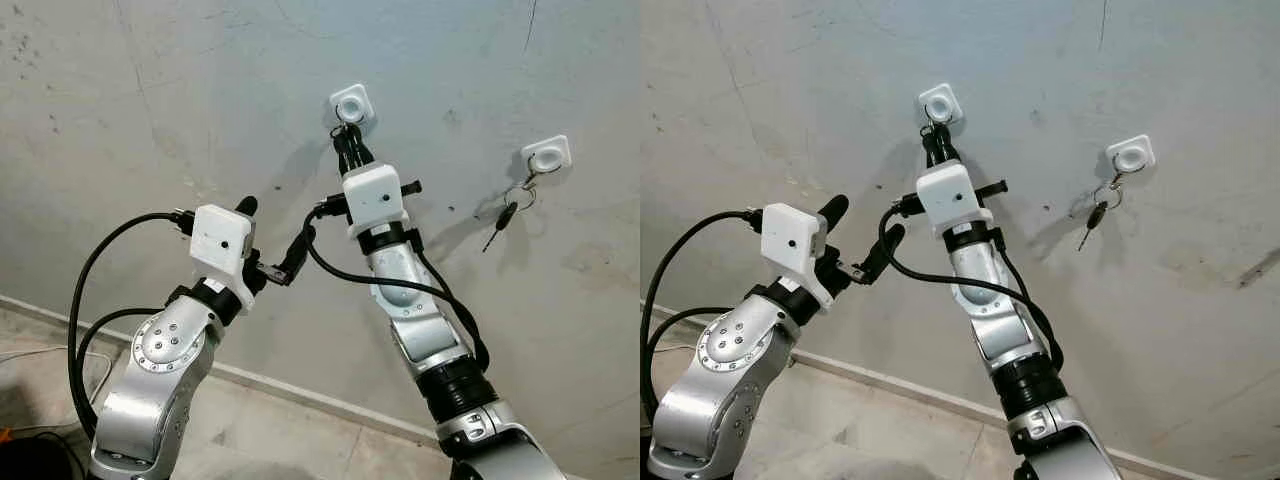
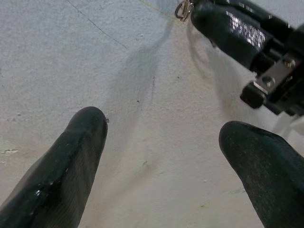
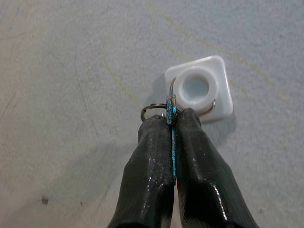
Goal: Hang keys on a hook
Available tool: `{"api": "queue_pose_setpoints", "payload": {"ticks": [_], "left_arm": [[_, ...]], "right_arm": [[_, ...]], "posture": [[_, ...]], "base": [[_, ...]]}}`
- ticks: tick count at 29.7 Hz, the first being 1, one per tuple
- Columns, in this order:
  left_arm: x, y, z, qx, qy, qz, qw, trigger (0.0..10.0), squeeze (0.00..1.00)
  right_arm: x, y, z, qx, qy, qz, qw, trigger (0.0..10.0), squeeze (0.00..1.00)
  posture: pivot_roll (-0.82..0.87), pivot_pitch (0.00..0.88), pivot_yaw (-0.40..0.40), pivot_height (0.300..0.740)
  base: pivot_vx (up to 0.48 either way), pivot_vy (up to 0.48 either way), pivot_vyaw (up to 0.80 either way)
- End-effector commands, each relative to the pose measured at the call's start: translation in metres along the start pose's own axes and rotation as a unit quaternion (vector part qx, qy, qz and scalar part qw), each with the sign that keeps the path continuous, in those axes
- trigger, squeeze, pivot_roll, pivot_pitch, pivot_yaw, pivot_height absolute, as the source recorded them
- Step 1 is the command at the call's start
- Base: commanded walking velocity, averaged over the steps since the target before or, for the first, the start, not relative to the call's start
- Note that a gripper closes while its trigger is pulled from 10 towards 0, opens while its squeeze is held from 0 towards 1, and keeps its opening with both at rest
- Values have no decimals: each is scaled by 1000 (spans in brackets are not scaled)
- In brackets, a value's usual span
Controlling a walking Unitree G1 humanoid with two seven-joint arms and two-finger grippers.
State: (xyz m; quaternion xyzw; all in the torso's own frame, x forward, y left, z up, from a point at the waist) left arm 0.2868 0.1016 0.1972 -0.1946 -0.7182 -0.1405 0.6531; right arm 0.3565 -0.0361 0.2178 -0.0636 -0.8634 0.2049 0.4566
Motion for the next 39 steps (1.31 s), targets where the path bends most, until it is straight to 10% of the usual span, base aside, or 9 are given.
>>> {"api": "queue_pose_setpoints", "payload": {"ticks": [1,39], "left_arm": [[5,-4,-1,-6,-10,-5,1000,10000,0],[6,-5,-3,-8,-13,-9,1000,10000,0]], "right_arm": [[3,-3,0,-2,-3,-1,1000,10000,0],[-13,32,4,79,45,23,996,10000,0]], "posture": [[289,78,-104,740],[288,72,-101,740]], "base": [[0,0,0],[0,0,0]]}}
Point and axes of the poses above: a point about 5 cm out from each wrist's last joint towards the gripper, its own z axis pointing back from the gripper into the wrist, its own x axis along the axis of the wrist's last joint, y = z × x, the point moved 3 cm from there along -z, pointing out of the wrist towards the gripper, and after that the axes turned 7 degrees about z, right-handed, at the moved point
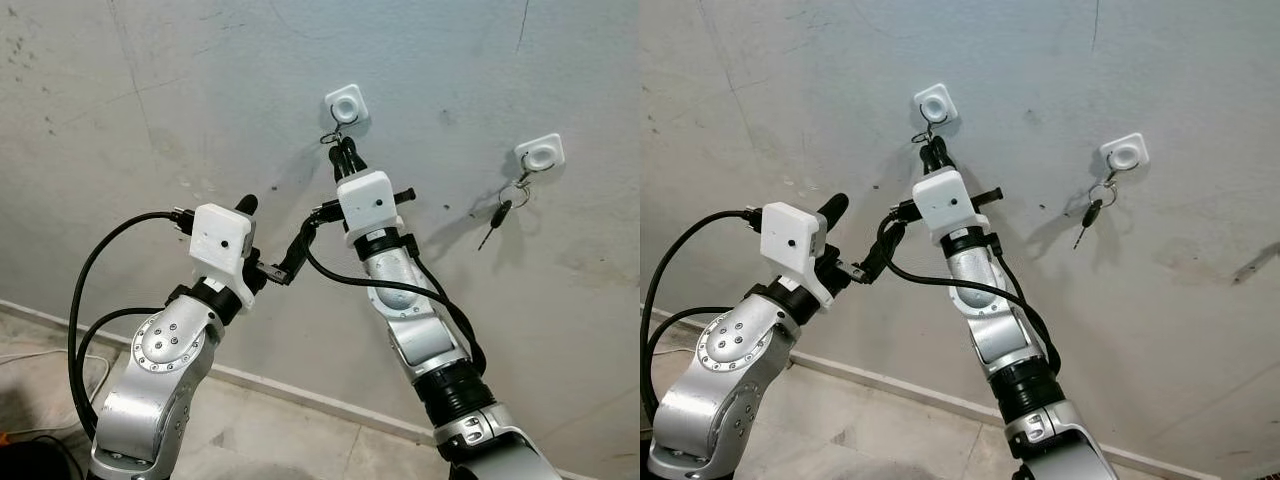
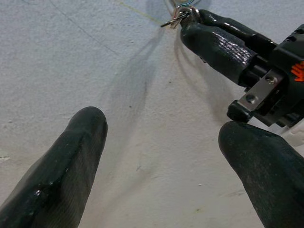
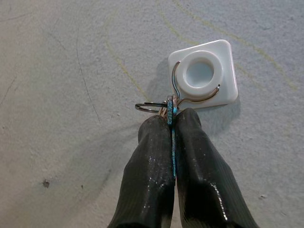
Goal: Hang keys on a hook
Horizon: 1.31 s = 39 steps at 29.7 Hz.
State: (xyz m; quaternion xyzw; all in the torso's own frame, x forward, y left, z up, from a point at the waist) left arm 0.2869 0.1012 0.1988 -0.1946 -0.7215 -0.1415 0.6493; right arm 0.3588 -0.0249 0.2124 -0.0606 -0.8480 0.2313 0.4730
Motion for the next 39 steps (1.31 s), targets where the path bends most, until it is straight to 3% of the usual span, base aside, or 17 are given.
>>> {"api": "queue_pose_setpoints", "payload": {"ticks": [1,15,28,38,39], "left_arm": [[4,-5,-2,-7,-8,-7,1000,10000,0],[5,-5,-3,-6,-10,-8,1000,10000,0],[5,-5,-3,-5,-11,-7,1000,10000,0],[5,-5,-4,-6,-11,-7,1000,10000,0],[5,-5,-4,-6,-11,-6,1000,10000,0]], "right_arm": [[-11,20,5,51,26,17,998,10000,0],[-22,26,10,68,50,55,995,10000,0],[-45,28,18,85,113,81,987,10000,0],[-53,30,21,89,140,76,983,10000,0],[-53,30,20,86,140,72,984,10000,824]], "posture": [[288,72,-101,740],[288,76,-102,740],[288,79,-103,740],[288,79,-102,740],[288,79,-102,740]], "base": [[0,0,0],[0,0,0],[0,0,0],[0,0,0],[0,0,0]]}}
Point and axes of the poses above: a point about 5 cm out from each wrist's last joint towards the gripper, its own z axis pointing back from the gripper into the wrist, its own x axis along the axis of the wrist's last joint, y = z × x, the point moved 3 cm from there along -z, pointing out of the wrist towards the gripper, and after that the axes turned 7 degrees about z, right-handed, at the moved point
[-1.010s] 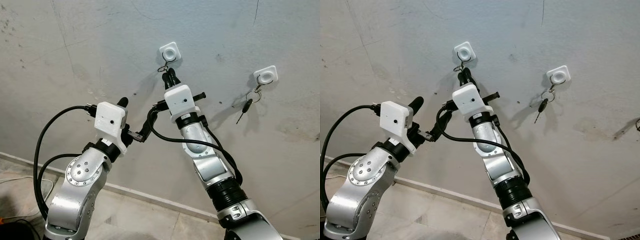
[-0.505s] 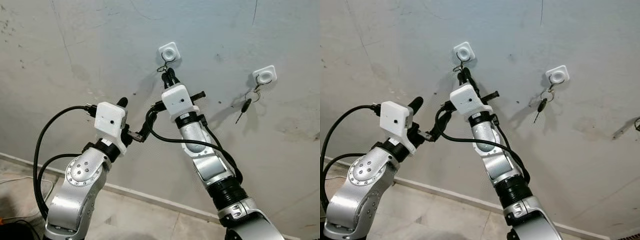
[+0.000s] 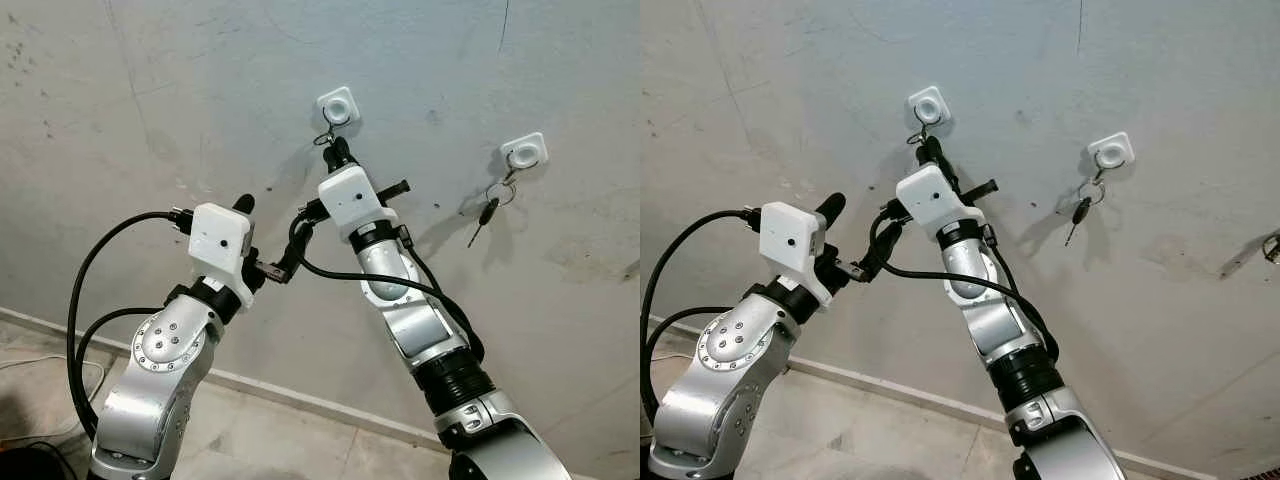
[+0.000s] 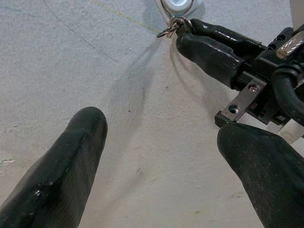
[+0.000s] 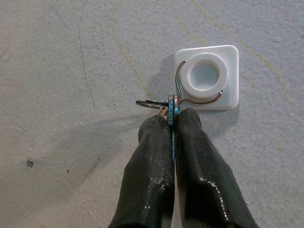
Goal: Hang keys on a hook
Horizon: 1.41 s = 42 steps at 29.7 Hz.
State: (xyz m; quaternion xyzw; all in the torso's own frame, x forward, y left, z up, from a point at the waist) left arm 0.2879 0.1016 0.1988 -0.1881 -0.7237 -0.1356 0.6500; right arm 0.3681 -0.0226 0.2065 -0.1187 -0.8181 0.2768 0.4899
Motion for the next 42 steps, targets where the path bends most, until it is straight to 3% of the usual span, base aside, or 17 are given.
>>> {"api": "queue_pose_setpoints", "payload": {"ticks": [1,13,14,15,16,17,29,30,31,32,35,42], "left_arm": [[5,-6,-3,-15,-10,-5,1000,10000,0],[5,-7,-2,-15,-10,-3,1000,10000,0],[5,-7,-2,-15,-10,-4,1000,10000,0],[5,-7,-2,-15,-10,-3,1000,10000,0],[5,-7,-2,-15,-10,-3,1000,10000,0],[5,-7,-3,-15,-10,-3,1000,10000,0],[4,-8,-2,-15,-10,-2,1000,10000,0],[4,-8,-2,-15,-10,-2,1000,10000,0],[4,-8,-2,-15,-9,-2,1000,10000,0],[4,-8,-2,-16,-9,-1,1000,10000,0],[4,-9,-2,-16,-8,-1,1000,10000,0],[4,-9,-2,-17,-8,0,1000,10000,0]], "right_arm": [[-41,32,21,69,97,-2,993,10000,1000],[-40,32,21,66,99,-19,993,10000,1000],[-41,33,21,66,101,-23,992,10000,0],[-41,34,21,69,102,-31,992,10000,0],[-42,34,22,68,103,-33,992,6314,0],[-42,34,22,67,104,-38,992,0,0],[-46,33,24,64,113,-46,990,0,0],[-47,33,24,65,115,-45,990,1255,0],[-48,33,24,62,122,-48,989,10000,0],[-56,32,26,54,150,-66,985,10000,0],[-58,32,27,54,155,-68,984,10000,0],[-52,34,26,52,139,-85,985,10000,0]], "posture": [[288,79,-103,740],[288,81,-104,740],[288,81,-104,740],[288,81,-104,740],[288,81,-104,740],[288,81,-104,740],[287,83,-106,740],[287,83,-106,740],[287,83,-106,740],[288,81,-105,740],[288,81,-105,740],[286,79,-104,740]], "base": [[0,0,0],[0,0,0],[0,0,0],[0,0,0],[0,0,0],[0,0,0],[0,0,0],[0,0,0],[0,0,0],[0,0,0],[0,0,0],[0,0,0]]}}
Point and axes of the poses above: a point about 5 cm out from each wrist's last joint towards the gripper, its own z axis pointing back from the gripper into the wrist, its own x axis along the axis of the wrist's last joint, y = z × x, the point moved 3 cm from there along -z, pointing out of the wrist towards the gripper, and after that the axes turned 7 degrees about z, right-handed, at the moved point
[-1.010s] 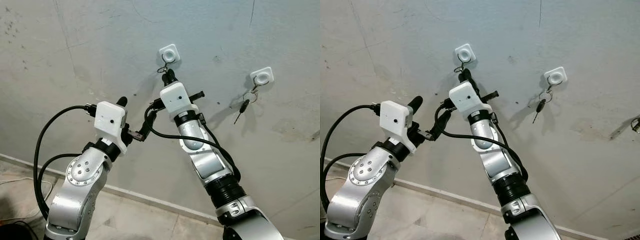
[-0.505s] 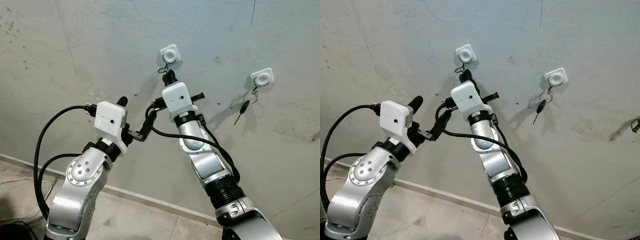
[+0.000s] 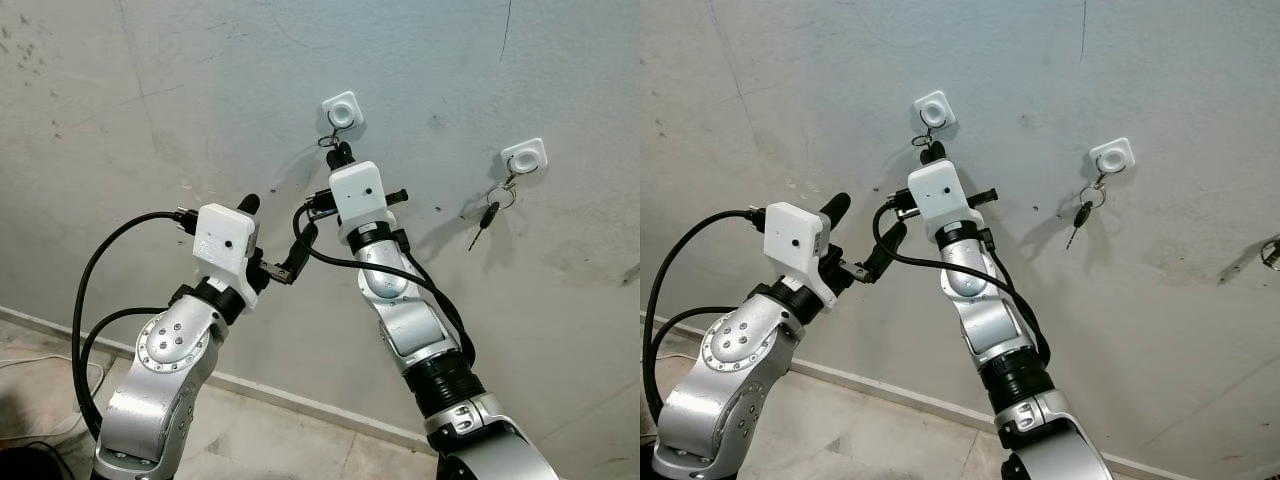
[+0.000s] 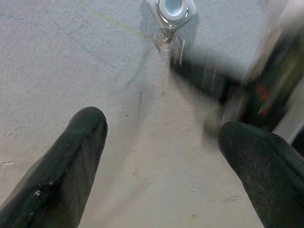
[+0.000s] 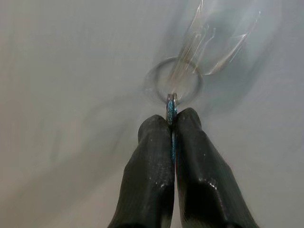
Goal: Hang keys on a hook
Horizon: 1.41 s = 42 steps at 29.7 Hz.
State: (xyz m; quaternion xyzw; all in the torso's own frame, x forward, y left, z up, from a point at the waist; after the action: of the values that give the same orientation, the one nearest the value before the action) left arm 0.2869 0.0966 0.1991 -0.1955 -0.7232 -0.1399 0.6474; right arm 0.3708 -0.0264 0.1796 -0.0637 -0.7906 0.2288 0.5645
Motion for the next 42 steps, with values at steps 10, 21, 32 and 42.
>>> {"api": "queue_pose_setpoints", "payload": {"ticks": [10,21,32,42], "left_arm": [[4,-4,-1,-10,-7,-2,1000,10000,0],[3,-4,-1,-10,-7,-3,1000,10000,0],[2,-4,-2,-6,-6,2,1000,10000,0],[0,-3,-3,1,-6,9,1000,10000,0]], "right_arm": [[-34,12,10,27,80,1,996,10000,0],[-35,11,10,18,82,0,996,10000,0],[-34,10,3,8,102,-61,993,10000,0],[-39,10,5,7,116,-92,989,10000,0]], "posture": [[288,76,-103,740],[290,73,-104,740],[287,73,-110,740],[283,73,-118,740]], "base": [[0,0,0],[0,0,0],[0,0,0],[0,0,0]]}}
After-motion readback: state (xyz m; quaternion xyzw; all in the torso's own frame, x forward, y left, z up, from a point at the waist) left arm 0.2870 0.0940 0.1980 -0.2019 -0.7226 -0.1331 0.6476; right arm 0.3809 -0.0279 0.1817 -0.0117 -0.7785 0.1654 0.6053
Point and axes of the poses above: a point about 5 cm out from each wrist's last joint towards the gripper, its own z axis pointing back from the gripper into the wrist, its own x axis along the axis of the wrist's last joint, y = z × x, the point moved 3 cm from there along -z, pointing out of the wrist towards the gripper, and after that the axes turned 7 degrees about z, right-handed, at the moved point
